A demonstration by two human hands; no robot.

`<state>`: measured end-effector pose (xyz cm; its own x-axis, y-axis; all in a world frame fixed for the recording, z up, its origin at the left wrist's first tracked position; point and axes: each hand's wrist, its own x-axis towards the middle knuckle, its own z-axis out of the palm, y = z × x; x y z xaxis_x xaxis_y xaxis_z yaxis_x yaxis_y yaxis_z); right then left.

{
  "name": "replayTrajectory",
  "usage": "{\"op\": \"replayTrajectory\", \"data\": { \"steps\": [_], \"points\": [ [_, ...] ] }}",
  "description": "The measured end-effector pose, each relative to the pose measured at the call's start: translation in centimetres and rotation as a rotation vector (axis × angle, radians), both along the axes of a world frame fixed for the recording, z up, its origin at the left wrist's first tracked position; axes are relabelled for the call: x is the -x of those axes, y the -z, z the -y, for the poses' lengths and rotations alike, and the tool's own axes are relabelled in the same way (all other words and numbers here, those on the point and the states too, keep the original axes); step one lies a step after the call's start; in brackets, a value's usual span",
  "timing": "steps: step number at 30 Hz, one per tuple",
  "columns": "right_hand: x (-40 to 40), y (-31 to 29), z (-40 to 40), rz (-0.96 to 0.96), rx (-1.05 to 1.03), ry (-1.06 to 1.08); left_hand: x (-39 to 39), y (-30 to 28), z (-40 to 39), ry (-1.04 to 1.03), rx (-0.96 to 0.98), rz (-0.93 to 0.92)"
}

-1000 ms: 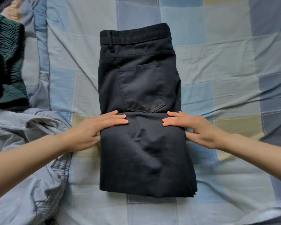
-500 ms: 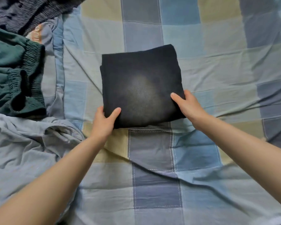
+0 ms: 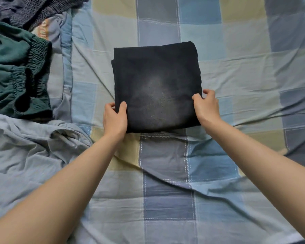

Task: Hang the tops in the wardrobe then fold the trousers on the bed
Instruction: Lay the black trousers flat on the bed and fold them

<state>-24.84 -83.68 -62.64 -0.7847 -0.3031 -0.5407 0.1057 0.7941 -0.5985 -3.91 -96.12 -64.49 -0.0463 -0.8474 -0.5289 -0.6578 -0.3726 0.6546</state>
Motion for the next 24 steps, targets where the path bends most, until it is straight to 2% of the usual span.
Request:
{"op": "replayTrajectory", "data": {
  "steps": [4, 9, 13, 19, 24],
  "points": [
    [-0.9, 0.2, 1.0, -0.087, -0.073, -0.072, 1.6, -0.7, 0.4, 0.038, 0.035, 0.041],
    [-1.5, -0.2, 0.1, -0.259, -0.221, -0.21, 2.4, -0.6, -0.1, -0.036, 0.034, 0.08],
    [-2.4, -2.2, -1.8, -0.34, -0.259, -0.263, 1.5, -2.4, -2.9, -0.063, 0.029, 0.099],
    [-6.3, -8.1, -8.8, -0.464, -0.141, -0.268, -2.0, -9.7, -11.0, -0.048, 0.198, 0.085],
    [-10.0, -17.7, -15.4, -0.418, -0.002, -0.203, -4.6, -20.2, -15.8, 0.026, 0.234, -0.05]
  ]
}}
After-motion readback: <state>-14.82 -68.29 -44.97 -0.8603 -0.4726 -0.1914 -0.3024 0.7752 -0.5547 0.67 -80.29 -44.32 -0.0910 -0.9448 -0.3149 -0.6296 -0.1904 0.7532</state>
